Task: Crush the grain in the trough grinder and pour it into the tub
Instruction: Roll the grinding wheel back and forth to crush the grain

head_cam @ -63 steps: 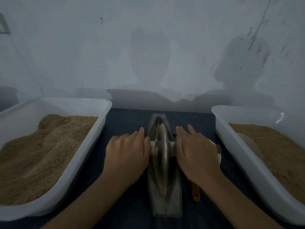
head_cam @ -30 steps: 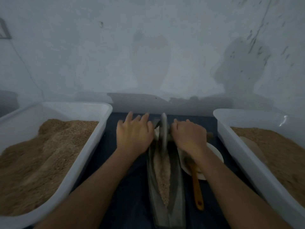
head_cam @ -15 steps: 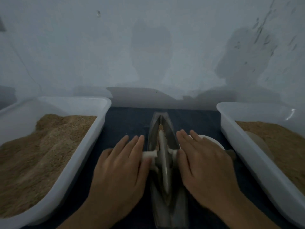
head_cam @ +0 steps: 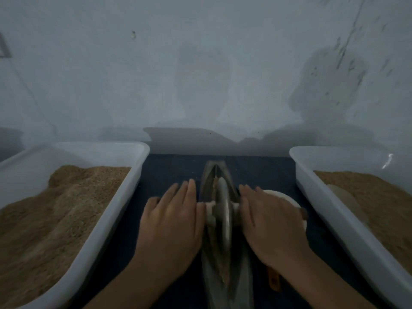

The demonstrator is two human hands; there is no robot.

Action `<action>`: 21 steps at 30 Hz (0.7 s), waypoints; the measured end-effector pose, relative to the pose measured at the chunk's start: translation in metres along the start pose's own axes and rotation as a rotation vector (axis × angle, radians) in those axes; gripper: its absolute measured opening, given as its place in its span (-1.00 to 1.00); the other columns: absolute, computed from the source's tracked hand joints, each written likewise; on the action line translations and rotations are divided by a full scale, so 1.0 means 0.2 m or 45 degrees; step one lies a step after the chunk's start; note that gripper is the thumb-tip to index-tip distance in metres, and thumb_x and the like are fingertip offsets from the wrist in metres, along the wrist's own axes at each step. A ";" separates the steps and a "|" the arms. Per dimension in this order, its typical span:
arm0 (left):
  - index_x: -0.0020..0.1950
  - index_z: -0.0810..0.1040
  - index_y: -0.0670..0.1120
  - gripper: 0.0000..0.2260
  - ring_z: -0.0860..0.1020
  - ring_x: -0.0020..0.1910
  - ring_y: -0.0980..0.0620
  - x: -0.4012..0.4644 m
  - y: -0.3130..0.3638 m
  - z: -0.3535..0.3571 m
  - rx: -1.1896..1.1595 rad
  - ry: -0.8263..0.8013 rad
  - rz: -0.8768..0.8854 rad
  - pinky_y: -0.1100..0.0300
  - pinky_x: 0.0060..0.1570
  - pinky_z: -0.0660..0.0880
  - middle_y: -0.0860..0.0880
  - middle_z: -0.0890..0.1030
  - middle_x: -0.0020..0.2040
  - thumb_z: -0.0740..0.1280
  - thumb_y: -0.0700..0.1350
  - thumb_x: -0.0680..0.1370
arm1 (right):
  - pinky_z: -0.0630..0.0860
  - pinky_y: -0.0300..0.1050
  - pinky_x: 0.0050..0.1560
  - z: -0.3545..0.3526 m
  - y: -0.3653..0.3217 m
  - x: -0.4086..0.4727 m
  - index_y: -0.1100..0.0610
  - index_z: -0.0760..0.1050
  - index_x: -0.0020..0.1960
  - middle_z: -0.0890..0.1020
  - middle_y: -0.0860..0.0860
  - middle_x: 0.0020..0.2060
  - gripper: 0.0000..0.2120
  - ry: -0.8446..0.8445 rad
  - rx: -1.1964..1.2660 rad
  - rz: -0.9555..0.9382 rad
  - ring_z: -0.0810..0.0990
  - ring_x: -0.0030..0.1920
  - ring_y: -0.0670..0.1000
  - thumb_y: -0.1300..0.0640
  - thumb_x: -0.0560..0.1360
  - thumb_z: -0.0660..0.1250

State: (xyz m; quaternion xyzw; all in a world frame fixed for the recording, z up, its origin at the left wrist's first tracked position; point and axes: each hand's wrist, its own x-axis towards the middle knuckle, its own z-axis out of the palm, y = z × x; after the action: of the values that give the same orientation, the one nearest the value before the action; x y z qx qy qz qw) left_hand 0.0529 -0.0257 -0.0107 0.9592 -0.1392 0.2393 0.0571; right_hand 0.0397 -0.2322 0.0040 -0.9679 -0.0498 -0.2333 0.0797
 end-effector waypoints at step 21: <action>0.63 0.30 -0.08 -0.47 0.55 0.33 0.03 -0.05 -0.02 -0.02 -0.132 -0.020 0.030 -0.03 0.18 0.51 0.02 0.55 0.44 -0.02 0.14 0.73 | 0.50 -0.01 0.28 -0.02 -0.04 0.00 0.10 0.54 0.39 0.67 0.02 0.23 -0.54 -0.015 -0.041 -0.008 0.61 0.29 0.07 -0.02 0.70 -0.01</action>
State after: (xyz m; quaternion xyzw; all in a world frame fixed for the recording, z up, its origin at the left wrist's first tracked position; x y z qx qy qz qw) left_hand 0.0446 -0.0181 -0.0113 0.9551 -0.1632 0.2248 0.1029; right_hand 0.0361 -0.2249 0.0087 -0.9702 -0.0494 -0.2287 0.0630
